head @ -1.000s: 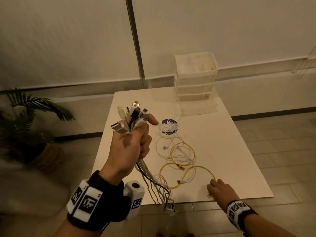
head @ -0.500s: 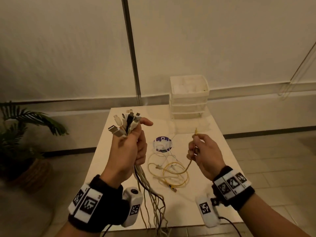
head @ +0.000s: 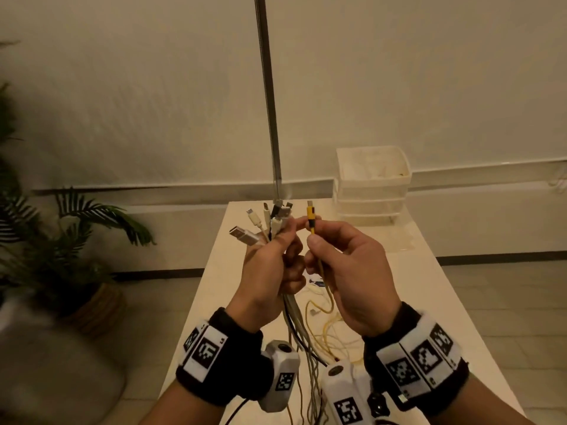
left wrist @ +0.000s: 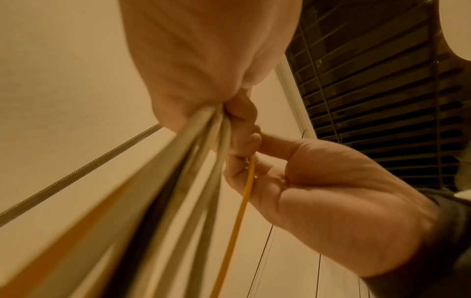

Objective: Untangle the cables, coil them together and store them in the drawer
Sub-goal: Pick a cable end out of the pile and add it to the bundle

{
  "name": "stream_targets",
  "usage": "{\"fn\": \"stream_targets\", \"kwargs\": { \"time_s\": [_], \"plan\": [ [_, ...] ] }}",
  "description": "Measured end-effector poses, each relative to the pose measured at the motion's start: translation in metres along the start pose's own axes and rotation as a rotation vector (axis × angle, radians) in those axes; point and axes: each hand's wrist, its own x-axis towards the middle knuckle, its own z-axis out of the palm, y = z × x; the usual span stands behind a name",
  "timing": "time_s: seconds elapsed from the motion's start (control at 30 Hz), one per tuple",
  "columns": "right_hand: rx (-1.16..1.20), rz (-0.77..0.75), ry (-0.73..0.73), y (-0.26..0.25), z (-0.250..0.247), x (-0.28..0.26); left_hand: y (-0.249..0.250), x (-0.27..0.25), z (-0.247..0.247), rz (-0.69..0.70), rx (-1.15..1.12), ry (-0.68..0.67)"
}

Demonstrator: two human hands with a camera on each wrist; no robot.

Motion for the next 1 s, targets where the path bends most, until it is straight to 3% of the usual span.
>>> {"fn": "stream_targets", "kwargs": {
  "time_s": [0.27, 0.47, 0.67, 0.8, 0.9, 1.0],
  "plan": [
    [-0.069, -0.056, 0.043, 0.009, 0.000, 0.009, -0.006, 0.008, -0.006, 0.036, 0.152, -0.109],
    [-0.149, -0.060, 0.028, 0.012, -0.004, 0.013, -0.007, 0.015, -0.007, 0.102, 0.235, -0.012],
    [-0.502, 0.006, -0.225, 0.025, -0.025, 0.004, 0.026, 0.037, -0.044, 0.211, -0.067, 0.199],
    [-0.677, 0.026, -0.323, 0.025, -0.045, 0.009, 0.045, 0.037, -0.070, 0.157, -0.262, 0.043],
    [-0.787, 0.028, -0.424, 0.020, -0.051, 0.016, 0.046, 0.027, -0.073, 0.119, -0.005, -0.126],
    [-0.878, -0.023, -0.427, 0.019, -0.052, 0.023, 0.036, 0.020, -0.064, 0.281, 0.687, -0.302]
  ]
}}
